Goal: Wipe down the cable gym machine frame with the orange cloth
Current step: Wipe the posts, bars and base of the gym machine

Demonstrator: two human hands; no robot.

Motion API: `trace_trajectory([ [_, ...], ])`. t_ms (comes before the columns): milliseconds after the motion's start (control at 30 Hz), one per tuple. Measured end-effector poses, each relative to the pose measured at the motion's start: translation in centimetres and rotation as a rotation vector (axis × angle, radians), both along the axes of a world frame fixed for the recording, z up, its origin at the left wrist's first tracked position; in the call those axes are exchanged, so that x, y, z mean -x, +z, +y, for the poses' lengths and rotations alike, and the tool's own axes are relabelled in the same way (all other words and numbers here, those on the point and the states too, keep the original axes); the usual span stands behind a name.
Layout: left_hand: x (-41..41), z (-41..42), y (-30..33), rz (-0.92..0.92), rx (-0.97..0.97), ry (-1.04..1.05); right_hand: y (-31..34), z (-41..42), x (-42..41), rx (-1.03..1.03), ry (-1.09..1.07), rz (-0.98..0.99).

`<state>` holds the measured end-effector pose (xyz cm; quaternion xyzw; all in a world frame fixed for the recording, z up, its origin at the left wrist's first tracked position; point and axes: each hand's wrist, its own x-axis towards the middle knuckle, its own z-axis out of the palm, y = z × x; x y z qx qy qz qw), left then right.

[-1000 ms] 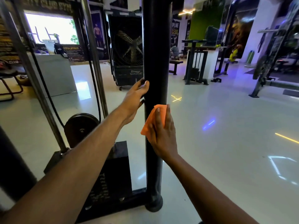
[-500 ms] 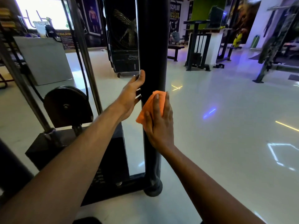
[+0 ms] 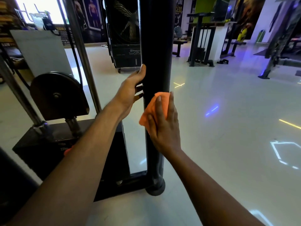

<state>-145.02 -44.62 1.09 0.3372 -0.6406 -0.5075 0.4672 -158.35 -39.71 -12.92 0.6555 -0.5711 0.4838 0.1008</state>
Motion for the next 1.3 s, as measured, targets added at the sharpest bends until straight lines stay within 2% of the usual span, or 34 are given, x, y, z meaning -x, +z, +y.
trace_trajectory([
  [67,-0.1,-0.1,0.0,-0.013,0.007,-0.006,0.0,0.1,0.1,-0.015,-0.005,-0.004],
  [267,0.2,-0.4,-0.4,-0.007,0.023,0.025,5.7,-0.5,-1.0,0.075,0.015,-0.115],
  [433,0.0,-0.5,-0.9,0.02,0.044,0.028,-0.5,0.5,-0.1,-0.026,0.003,-0.018],
  [567,0.0,-0.1,-1.3,0.034,0.048,0.031,-2.4,0.8,-0.8,-0.061,0.001,-0.055],
  [800,0.0,0.1,-0.7,0.05,0.009,0.036,5.3,-0.9,0.0,0.092,0.025,-0.053],
  [867,-0.1,0.2,-0.6,0.055,0.007,0.041,2.8,-0.4,0.0,0.064,0.026,-0.025],
  [933,-0.1,0.3,-0.6,0.058,0.009,0.051,-2.1,0.9,-0.1,-0.065,0.023,0.0],
  [1033,-0.1,0.4,-1.0,0.066,-0.003,0.052,-6.6,1.9,-0.6,-0.134,0.008,-0.051],
  [1100,-0.2,0.3,-1.6,0.07,-0.005,0.04,-5.6,1.3,-0.9,-0.085,0.027,-0.091],
  [1233,-0.1,0.0,-2.3,0.057,-0.002,0.042,1.3,-0.7,-0.6,0.032,0.036,-0.12],
  [1300,0.2,0.0,-2.8,0.039,0.0,0.044,2.8,-1.1,-0.4,0.069,0.019,-0.116],
])
